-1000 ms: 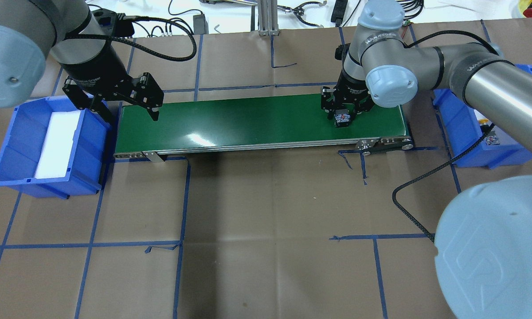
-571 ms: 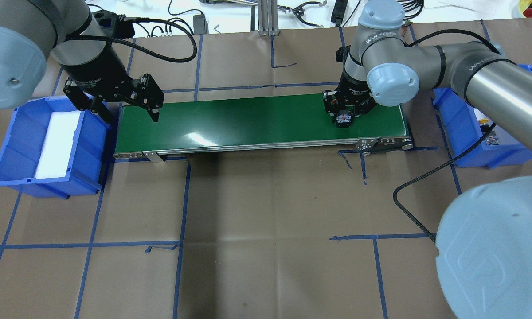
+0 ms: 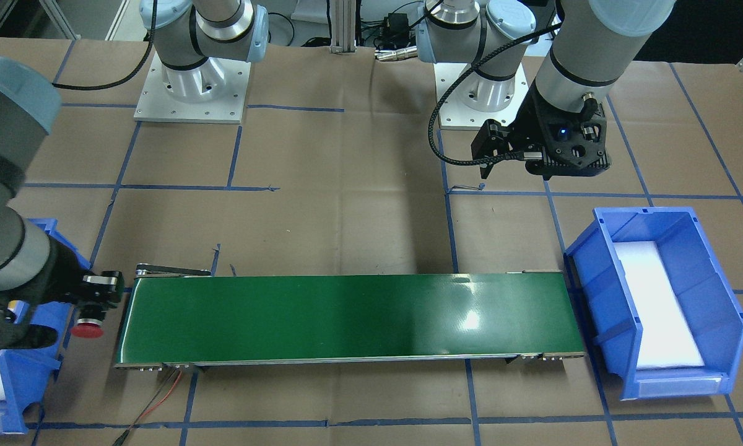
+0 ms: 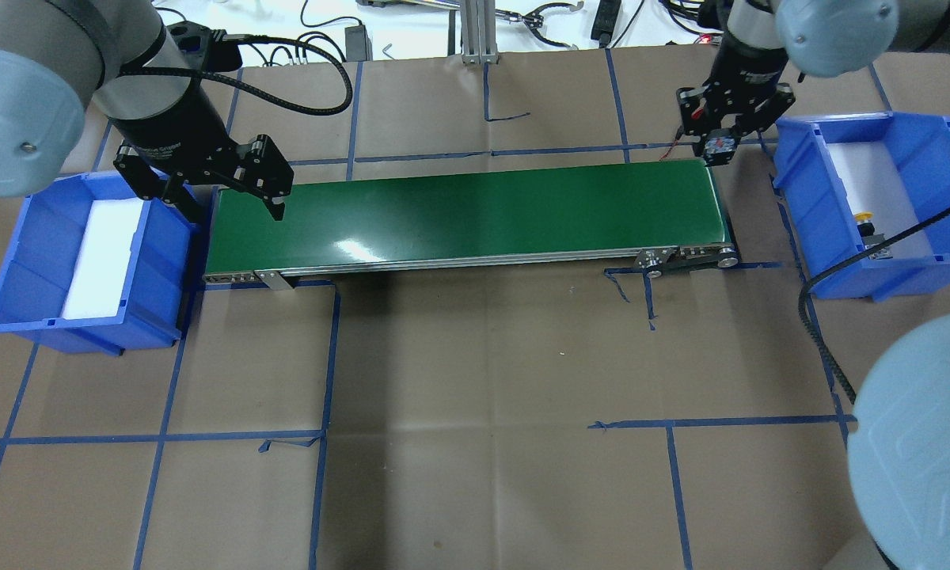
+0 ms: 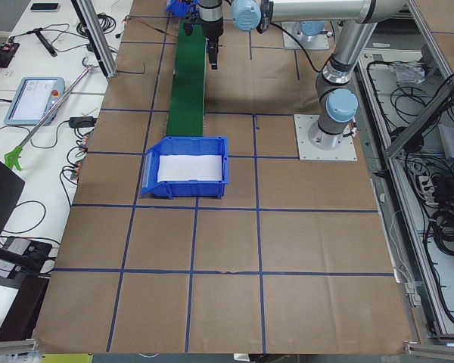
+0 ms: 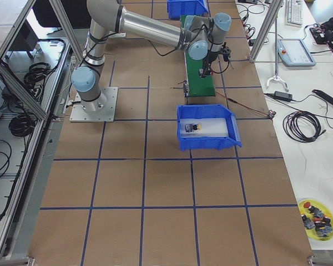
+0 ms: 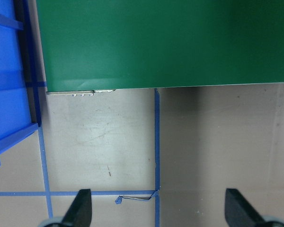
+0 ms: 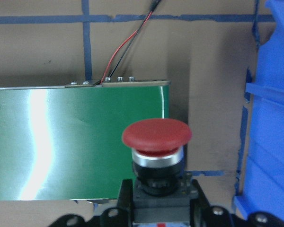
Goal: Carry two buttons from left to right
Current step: 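Carry the red button with the right gripper to the blue bin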
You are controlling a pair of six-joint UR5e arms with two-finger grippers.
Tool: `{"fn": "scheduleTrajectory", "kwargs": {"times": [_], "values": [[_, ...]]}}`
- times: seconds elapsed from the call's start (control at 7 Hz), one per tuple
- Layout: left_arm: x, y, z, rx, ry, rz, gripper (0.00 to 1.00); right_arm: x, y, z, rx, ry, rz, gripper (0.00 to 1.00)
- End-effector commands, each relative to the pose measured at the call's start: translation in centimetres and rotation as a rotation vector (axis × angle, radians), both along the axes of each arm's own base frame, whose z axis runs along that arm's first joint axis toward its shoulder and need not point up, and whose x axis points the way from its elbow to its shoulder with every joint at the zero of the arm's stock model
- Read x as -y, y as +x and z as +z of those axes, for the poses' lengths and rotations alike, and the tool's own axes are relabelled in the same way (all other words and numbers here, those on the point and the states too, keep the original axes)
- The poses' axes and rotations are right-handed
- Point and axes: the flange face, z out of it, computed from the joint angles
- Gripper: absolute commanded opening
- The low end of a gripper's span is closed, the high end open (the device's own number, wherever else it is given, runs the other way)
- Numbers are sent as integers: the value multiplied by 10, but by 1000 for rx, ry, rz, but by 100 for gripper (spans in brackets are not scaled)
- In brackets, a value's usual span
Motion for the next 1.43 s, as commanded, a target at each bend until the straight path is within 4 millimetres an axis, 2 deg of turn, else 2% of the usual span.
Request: {"fn": "scheduleTrajectory", "kwargs": {"times": [0.0, 0.14, 0.29, 0.57, 0.71, 0.86, 1.0, 1.29], "values": [[0, 0, 0, 0, -1, 0, 100, 0, -106, 21, 11, -45, 71, 7], [0, 0, -1, 0, 1, 0, 100, -4, -147, 21, 13, -51, 97, 7], [0, 0, -1, 0, 1, 0, 100, -7, -176, 12, 20, -40, 96, 7], [0, 0, -1, 0, 1, 2, 100, 7, -190, -31, 27, -14, 130, 7], [0, 0, -1, -2, 1, 0, 100, 11, -209, -56, 29, -13, 137, 7], [0, 0, -1, -1, 1, 2, 100, 12, -216, -76, 41, 12, 133, 6], [0, 0, 0, -1, -1, 2, 100, 6, -226, -94, 57, 37, 115, 6], [0, 0, -1, -1, 1, 2, 100, 11, -236, -120, 16, -29, 93, 7]]}}
